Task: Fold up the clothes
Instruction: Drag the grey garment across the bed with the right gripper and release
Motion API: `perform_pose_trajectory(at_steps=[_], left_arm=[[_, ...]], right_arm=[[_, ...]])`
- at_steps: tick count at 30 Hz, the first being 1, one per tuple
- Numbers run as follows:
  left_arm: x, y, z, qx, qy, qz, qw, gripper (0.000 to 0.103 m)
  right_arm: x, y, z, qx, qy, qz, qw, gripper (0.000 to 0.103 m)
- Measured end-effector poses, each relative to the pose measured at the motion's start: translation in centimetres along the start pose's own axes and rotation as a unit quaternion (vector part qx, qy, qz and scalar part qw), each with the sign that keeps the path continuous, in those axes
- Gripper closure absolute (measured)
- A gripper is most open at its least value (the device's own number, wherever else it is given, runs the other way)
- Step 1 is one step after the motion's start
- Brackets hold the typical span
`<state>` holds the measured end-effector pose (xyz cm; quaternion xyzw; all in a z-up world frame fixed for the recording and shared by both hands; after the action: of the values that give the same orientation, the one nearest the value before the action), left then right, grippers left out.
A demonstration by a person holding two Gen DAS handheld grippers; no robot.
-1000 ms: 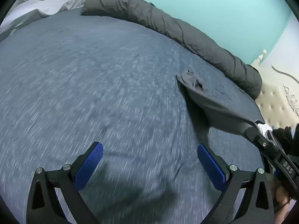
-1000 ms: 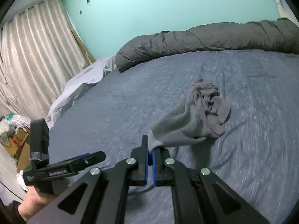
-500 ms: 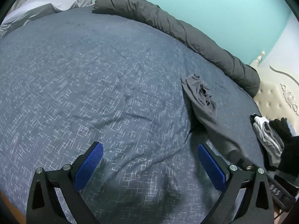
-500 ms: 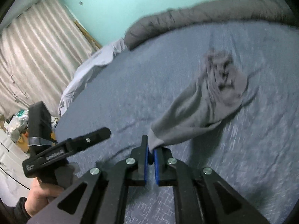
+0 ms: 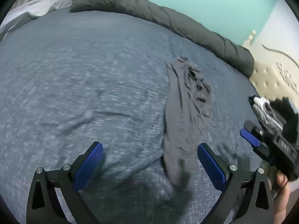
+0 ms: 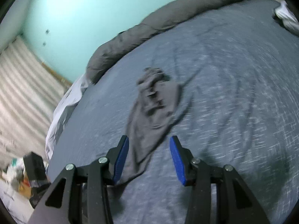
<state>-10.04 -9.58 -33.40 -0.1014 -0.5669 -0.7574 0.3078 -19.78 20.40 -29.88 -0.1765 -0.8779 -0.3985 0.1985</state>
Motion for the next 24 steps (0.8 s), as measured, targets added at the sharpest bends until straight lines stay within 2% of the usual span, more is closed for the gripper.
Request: perform_pose_trajectory(at_steps=[7,13,16,20,24], left_arm=[[1.3,-3.1,1.8,-0.006,-0.026,-0.024,0.9994,0.000],[2.1,-4.7,3.5,0.000,-0.056,-0.029,0.9980,0.000],[2.3,-5.3,4.0,0.000,-0.056,-0.033,0.9979,0.000],[2.9,-5.8,5.0,-0.007,-0.060,-0.034,0.9976,0.000],[3.3,-5.9,7.0,-0.012,-0.091,-0.023,0.9955,0.000]], right_arm=[[1.7,-1.4,2.1,-0.006,-0.009,-0.004,1.000,0.057],[3.2,-1.8,2.8,0.001,-0.021,0.004,1.000,0.057],[3.6,-1.7,3.5,0.006,-0.037,0.007,0.999,0.057],[3.9,-1.4,4.1,0.008,-0.042,0.006,0.999,0.057],[4.0,-0.9,4.6,0.007,-0.047,0.010,0.999,0.057]])
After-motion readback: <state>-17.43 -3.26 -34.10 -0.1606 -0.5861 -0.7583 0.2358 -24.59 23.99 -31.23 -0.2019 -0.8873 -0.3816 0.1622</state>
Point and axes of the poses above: each gripper's, at about its wrist camera, not at the fingertips, and y roughly against the way its jaws point, z to its right, x to its top, the point moved 3 cm from there along -y, roughly the way its jaws point, and after that the axes turned 5 degrees about -z, right-handed, at the moved point
